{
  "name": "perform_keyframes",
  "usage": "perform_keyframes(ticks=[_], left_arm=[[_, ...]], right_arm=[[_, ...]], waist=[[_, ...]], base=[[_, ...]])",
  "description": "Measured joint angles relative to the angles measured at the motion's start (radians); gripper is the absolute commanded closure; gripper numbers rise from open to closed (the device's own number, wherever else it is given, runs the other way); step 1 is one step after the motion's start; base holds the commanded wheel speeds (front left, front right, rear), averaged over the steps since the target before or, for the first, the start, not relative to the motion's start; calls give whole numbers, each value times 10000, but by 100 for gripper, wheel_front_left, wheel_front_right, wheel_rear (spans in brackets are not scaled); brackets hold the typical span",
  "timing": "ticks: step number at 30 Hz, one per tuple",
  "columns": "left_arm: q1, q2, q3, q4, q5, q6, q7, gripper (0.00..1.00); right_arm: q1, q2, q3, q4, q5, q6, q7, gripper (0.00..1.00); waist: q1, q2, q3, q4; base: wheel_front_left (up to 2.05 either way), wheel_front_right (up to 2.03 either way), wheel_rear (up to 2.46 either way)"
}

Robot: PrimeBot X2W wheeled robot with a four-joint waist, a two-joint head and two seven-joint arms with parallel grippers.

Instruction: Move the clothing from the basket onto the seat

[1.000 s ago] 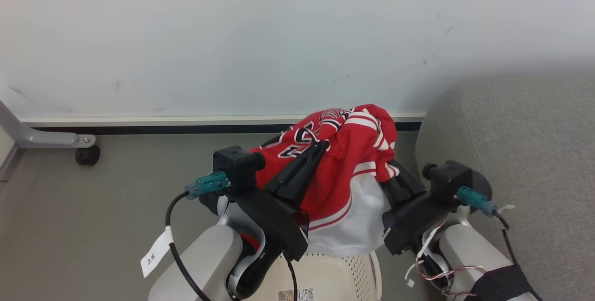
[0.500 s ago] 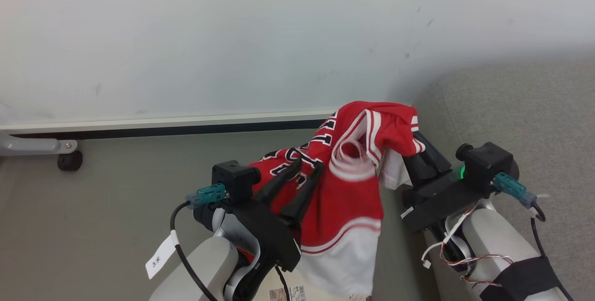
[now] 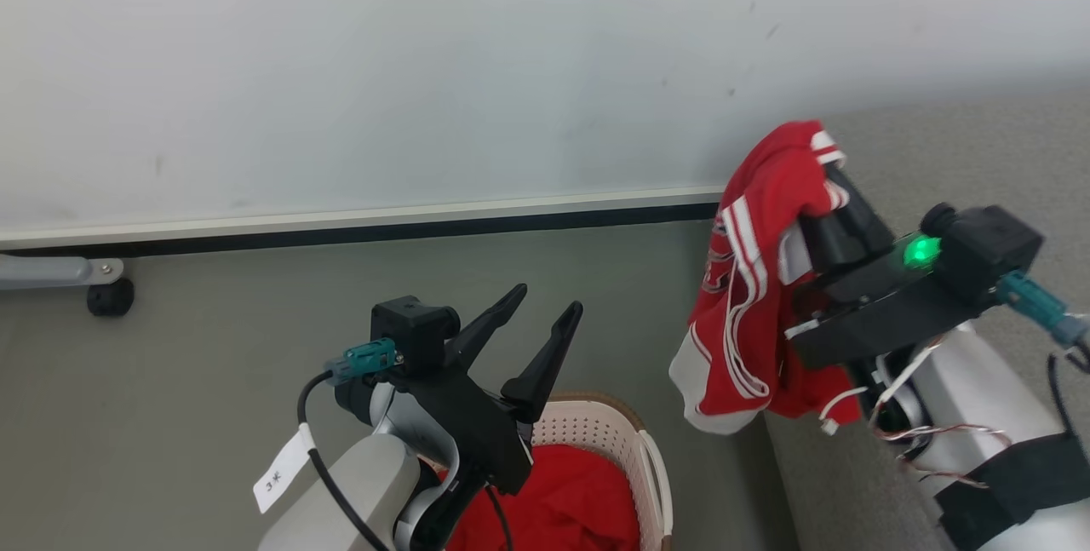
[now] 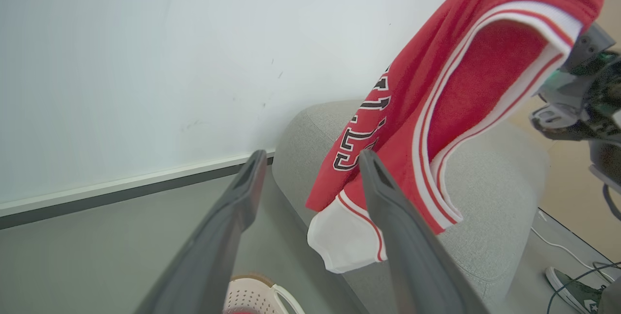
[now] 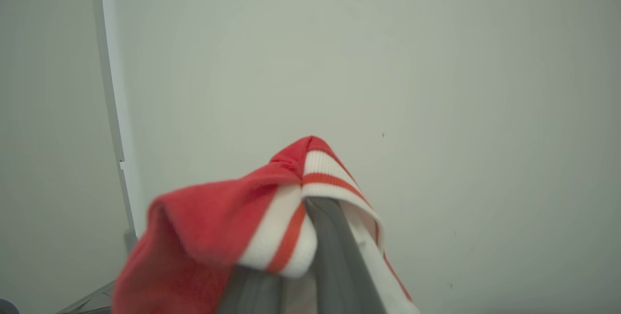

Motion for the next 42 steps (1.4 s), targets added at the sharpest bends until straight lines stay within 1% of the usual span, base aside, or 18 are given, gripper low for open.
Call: perform_keyframes(ticks=[9, 16, 21, 23, 27, 29, 33, 38, 42], left_arm=[[6, 265, -81, -428, 190, -13, -336, 0], [25, 512, -105, -865, 451, -15, -585, 0], [30, 569, -142, -1214, 531, -17, -704, 0], [32, 585, -151, -1361, 550, -17, -715, 0], [37, 617, -215, -1555, 635, -17, -759, 0], [78, 658, -288, -1793, 675, -17, -759, 0], [81, 732, -309, -1992, 744, -13, -732, 0], [80, 775, -374, -2138, 794, 2, -602, 0], [67, 769, -493, -2217, 869, 2, -514, 0]], right_arm=[[-96, -980, -903, -1089, -211, -13, -59, 100], [187, -1304, -1521, -2380, -284, -207, -59, 100], [362, -1584, -1779, -3172, -453, -374, -61, 100], [412, -1699, -1889, -3438, -458, -387, -61, 100], [681, -1799, -2075, -3875, -460, -558, -63, 100], [896, -1856, -2220, -4159, -460, -644, -63, 100], [1127, -1964, -2445, -4451, -456, -734, -63, 100], [1463, -2040, -2765, -4742, -441, -899, -63, 100], [1598, -2086, -2943, -4872, -372, -963, -63, 100]], waist=[[0, 0, -79, -481], [-1, 0, -109, -1086], [-1, 0, -109, -1622], [-1, 0, -101, -1855], [-3, 0, -74, -2331], [-2, 0, -44, -2690], [-2, 0, 26, -3153], [-2, -1, 175, -3650], [-2, 0, 388, -3898]], base=[[0, 0, 0], [0, 0, 0], [0, 0, 0], [0, 0, 0], [0, 0, 0], [0, 0, 0], [0, 0, 0], [0, 0, 0], [0, 0, 0]])
